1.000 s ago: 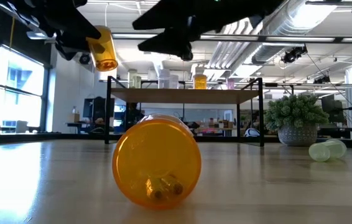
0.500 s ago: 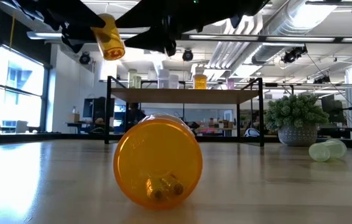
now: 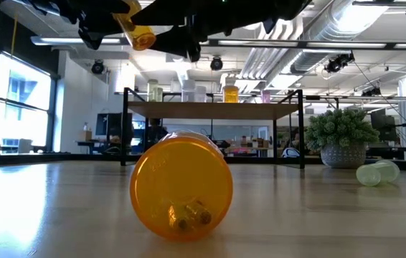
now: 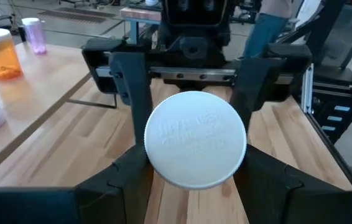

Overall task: Pick and place medicine bottles onto shelf by color
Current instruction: Put the top orange pill bottle aligned with the other orange pill bottle on the shelf

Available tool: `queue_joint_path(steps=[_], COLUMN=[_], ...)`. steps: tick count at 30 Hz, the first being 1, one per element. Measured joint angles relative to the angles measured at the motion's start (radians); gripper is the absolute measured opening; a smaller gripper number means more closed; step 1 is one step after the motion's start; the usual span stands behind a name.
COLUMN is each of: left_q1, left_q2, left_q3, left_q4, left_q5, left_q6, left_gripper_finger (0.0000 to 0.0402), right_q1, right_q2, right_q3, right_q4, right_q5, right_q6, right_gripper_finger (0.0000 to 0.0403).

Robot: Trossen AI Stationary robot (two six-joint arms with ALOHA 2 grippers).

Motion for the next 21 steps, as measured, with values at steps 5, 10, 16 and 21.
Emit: queue_joint_path(steps=[5, 10, 16, 21], left_q1=[0.0, 0.0, 0.0, 0.0], left_q2=[0.0, 0.0, 0.0, 0.0], left_q3=[0.0, 0.0, 0.0, 0.0], left_q4=[0.0, 0.0, 0.013, 0.014], left_q5=[0.0, 0.0, -0.003, -0.004], left_q6=[0.0, 0.0, 0.0, 0.0], left_gripper_finger=[0.0188, 0.0188, 0.0188, 0.0188], right_q1=[-0.005, -0.011, -0.012, -0.012], right_q2=[0.0, 0.0, 0.006, 0.008], right_q3=[0.0, -0.001, -0.001, -0.002], right_q4=[0.002, 0.038, 0.048, 0.058], right_q5=[-0.006, -0.029, -0.035, -0.035], right_q6=[0.028, 0.071, 0.092, 0.108], right_gripper_finger=[0.0266, 0.0238, 0.0219, 0.0216])
